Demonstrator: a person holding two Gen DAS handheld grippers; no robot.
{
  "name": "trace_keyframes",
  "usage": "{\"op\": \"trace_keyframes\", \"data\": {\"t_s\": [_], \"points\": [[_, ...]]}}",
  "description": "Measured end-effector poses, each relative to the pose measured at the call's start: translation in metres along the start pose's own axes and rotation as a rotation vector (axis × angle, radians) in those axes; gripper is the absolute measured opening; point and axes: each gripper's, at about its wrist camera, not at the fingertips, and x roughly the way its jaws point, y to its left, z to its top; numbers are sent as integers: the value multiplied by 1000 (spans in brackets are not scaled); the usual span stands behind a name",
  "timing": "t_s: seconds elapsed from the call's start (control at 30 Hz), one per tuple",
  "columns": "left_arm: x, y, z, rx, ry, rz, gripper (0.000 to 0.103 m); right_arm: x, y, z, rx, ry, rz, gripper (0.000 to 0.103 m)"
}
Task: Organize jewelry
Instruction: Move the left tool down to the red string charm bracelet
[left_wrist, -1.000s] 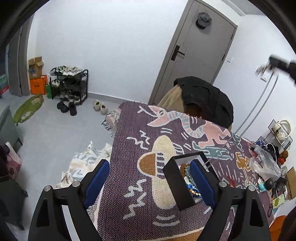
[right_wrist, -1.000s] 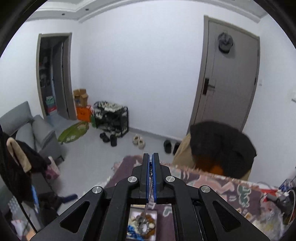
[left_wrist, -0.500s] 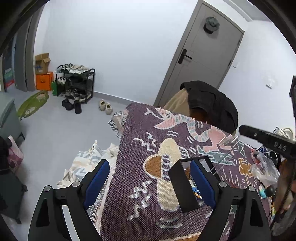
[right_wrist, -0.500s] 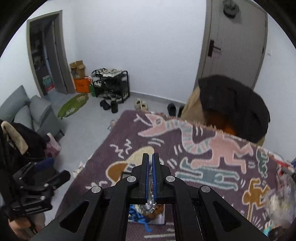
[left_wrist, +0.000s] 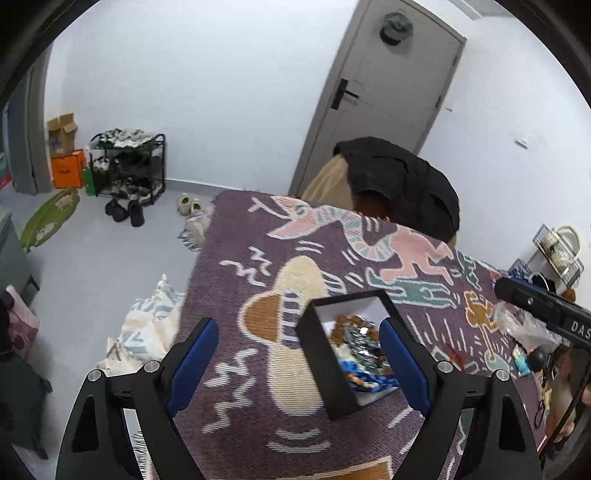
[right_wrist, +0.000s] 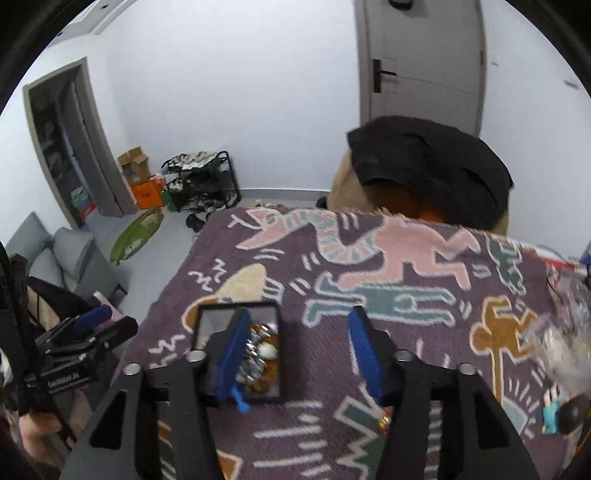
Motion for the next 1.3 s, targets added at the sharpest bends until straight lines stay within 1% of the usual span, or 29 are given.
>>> {"op": "trace_keyframes", "data": {"t_s": [0.07, 0.23, 0.4, 0.63, 0.67, 0.7, 0.77, 0.9, 1.0, 1.07, 1.17, 1.3], "points": [[3, -11, -1, 17, 8, -8, 89, -5, -15, -9, 23, -4, -11, 68], [12, -43, -4, 67, 30, -36, 89, -13, -54, -28, 94, 9, -26, 68], [22, -78, -12, 130, 61, -71, 89, -21, -97, -49, 197, 21, -35, 68], [36, -123, -22, 210, 101, -98, 89, -27, -135, -79, 288, 38, -47, 69], [38, -128, -24, 220, 106, -104, 89, -27, -139, -83, 297, 45, -49, 71], [40, -134, -25, 232, 113, -111, 89, -27, -143, -88, 305, 50, -50, 76], [45, -145, -29, 254, 132, -125, 89, -29, -148, -97, 318, 48, -50, 81], [54, -167, -38, 301, 144, -141, 88, -28, -156, -115, 341, 68, -46, 82], [63, -182, -44, 331, 169, -156, 79, -26, -159, -129, 345, 83, -46, 82], [72, -190, -49, 348, 196, -157, 69, -25, -163, -137, 356, 90, -51, 82], [87, -201, -56, 360, 241, -162, 59, -26, -171, -149, 385, 92, -61, 82], [106, -212, -65, 367, 291, -153, 51, -30, -182, -160, 424, 88, -70, 82]]}}
